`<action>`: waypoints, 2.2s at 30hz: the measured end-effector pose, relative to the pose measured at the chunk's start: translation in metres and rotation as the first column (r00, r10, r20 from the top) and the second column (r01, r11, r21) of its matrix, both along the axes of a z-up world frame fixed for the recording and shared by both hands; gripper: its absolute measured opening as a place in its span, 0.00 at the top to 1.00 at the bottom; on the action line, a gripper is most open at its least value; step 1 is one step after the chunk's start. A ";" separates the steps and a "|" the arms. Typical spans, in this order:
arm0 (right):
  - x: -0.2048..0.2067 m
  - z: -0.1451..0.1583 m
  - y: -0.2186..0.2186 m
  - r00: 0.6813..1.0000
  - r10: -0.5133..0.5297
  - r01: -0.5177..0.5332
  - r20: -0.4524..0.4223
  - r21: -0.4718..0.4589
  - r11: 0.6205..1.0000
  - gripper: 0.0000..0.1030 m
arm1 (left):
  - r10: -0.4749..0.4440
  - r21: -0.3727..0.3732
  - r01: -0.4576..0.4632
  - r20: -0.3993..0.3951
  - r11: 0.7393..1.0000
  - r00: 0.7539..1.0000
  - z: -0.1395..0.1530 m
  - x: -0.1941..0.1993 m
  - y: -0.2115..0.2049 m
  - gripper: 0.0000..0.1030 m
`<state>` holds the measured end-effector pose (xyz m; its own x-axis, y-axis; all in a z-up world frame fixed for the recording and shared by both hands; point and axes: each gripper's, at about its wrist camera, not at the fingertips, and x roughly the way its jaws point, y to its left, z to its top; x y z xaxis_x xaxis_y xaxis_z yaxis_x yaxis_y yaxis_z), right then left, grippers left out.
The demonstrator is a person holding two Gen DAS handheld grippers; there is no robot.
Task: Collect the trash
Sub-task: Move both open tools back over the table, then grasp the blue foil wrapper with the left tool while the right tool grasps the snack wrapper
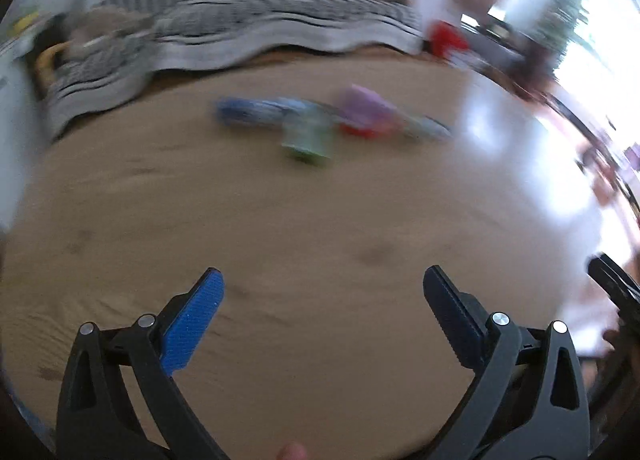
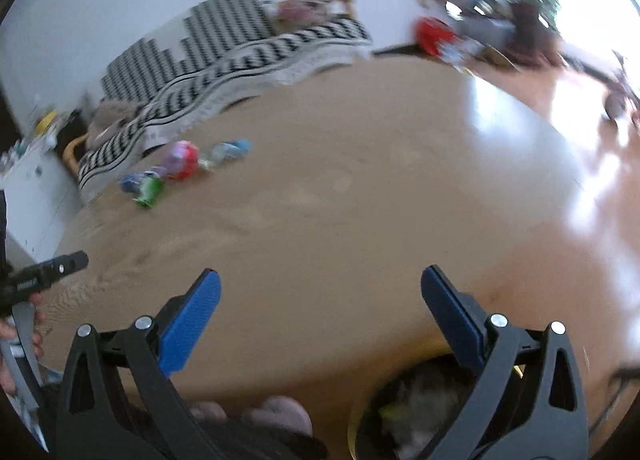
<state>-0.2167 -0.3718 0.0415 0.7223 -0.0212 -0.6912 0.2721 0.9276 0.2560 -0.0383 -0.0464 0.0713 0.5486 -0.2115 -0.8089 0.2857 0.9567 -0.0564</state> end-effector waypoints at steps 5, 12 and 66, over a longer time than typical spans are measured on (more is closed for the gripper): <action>0.103 0.020 0.057 0.996 0.080 -0.083 -0.027 -0.152 0.985 0.06 | 0.080 0.038 -0.081 0.028 0.996 0.996 0.009 0.070 0.036 0.06; 0.219 -0.011 0.092 0.979 0.109 -0.142 -0.170 -0.195 0.971 0.06 | 0.023 0.177 -0.020 -0.015 0.984 1.000 -0.027 0.150 0.024 0.06; 0.259 -0.006 0.078 0.971 0.201 -0.209 -0.127 -0.053 0.977 0.85 | -0.188 0.105 0.191 -0.035 0.976 0.982 -0.037 0.177 -0.038 0.79</action>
<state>0.0422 -0.2943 0.0354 0.6280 0.0701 -0.7751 0.0998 0.9805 0.1696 0.1389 -0.0848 0.0339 0.4865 -0.2206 -0.8454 0.4622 0.8861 0.0348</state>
